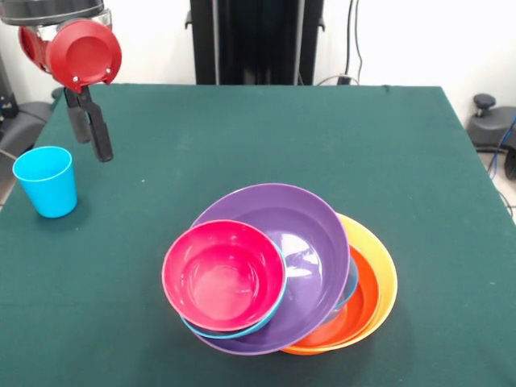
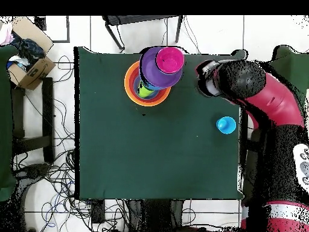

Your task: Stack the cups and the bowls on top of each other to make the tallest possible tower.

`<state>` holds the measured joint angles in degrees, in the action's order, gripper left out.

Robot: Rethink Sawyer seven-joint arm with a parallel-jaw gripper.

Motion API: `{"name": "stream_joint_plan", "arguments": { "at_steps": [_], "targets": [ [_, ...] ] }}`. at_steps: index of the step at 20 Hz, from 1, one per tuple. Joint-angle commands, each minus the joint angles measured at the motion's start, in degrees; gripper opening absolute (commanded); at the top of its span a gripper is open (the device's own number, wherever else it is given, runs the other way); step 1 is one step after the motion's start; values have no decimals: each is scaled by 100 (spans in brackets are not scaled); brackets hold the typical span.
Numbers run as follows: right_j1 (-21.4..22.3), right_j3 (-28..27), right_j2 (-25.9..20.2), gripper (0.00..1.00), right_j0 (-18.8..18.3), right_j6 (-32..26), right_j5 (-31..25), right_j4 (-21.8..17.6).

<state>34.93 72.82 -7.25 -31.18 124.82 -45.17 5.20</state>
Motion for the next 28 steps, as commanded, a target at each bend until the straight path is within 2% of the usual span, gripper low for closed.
{"name": "stream_joint_plan", "arguments": {
  "at_steps": [1, 9, 19, 28],
  "targets": [
    [-278, 564, -836, 100, -122, -1511, 132, -549],
    [-313, 644, -1061, 100, -277, -1361, 222, -768],
    [-375, 250, -1248, 100, -374, -1373, -224, -971],
    [-216, 102, -1308, 100, -363, -1271, -677, -1030]
  ]
}}
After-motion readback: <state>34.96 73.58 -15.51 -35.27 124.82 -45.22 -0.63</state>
